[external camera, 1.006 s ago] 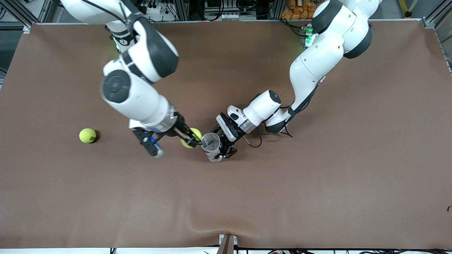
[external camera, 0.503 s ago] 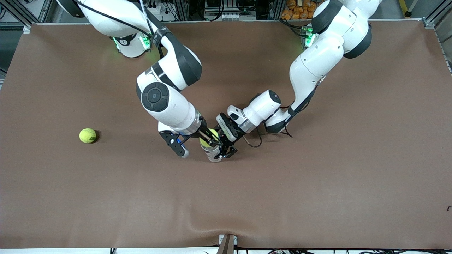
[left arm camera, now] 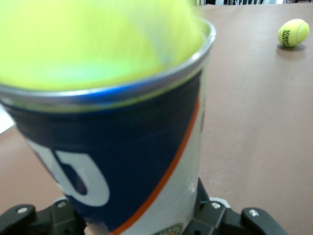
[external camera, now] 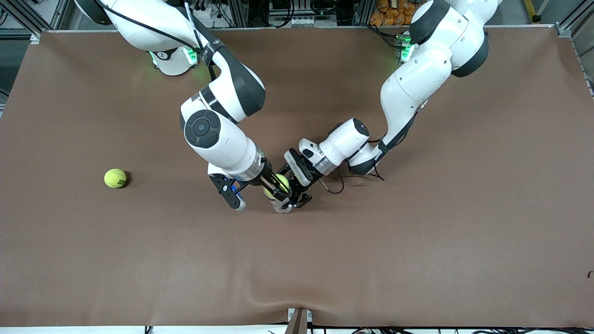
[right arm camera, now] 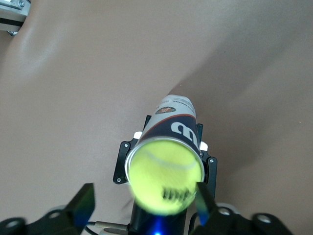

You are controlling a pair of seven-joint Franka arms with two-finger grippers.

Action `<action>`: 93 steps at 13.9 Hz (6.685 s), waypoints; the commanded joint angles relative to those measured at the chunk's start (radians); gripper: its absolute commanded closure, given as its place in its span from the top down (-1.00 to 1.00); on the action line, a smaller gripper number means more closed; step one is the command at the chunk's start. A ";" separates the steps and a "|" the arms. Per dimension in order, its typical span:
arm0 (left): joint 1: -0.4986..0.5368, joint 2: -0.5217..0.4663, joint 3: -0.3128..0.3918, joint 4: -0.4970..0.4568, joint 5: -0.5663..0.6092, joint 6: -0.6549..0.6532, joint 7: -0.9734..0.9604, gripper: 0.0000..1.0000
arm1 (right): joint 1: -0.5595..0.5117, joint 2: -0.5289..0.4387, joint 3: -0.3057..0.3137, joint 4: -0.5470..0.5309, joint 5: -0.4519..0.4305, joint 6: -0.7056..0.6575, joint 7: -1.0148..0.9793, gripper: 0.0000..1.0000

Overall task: Insert tennis ball vertically with right arm
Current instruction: 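Open the right gripper to drop the ball into the can, then move the right gripper to the second ball and grasp it, then carry the second ball over the can with the right gripper, then release the second ball into the can with the right gripper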

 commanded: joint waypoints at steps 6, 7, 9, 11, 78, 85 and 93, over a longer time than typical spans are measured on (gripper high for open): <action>-0.007 0.018 -0.001 0.027 0.011 0.012 -0.005 0.57 | -0.052 -0.024 -0.001 0.056 -0.020 -0.193 -0.053 1.00; -0.007 0.018 -0.001 0.027 0.011 0.012 -0.006 0.57 | -0.095 -0.045 0.004 0.056 -0.016 -0.212 -0.112 1.00; -0.005 0.018 -0.001 0.026 0.013 0.012 -0.006 0.57 | -0.171 -0.067 0.004 0.056 -0.014 -0.265 -0.287 1.00; -0.004 0.018 -0.001 0.026 0.014 0.012 -0.006 0.57 | -0.259 -0.081 0.001 0.045 -0.019 -0.330 -0.456 1.00; 0.013 0.007 -0.002 0.020 0.022 0.012 -0.009 0.61 | 0.172 -0.026 -0.311 -0.030 0.325 -0.006 -0.009 -0.72; 0.013 0.007 -0.002 0.020 0.022 0.012 -0.009 0.61 | 0.180 -0.013 -0.306 -0.036 0.322 -0.006 -0.007 1.00; 0.013 0.007 -0.002 0.018 0.021 0.012 -0.009 0.77 | -0.036 -0.039 -0.275 0.036 0.304 -0.114 -0.233 1.00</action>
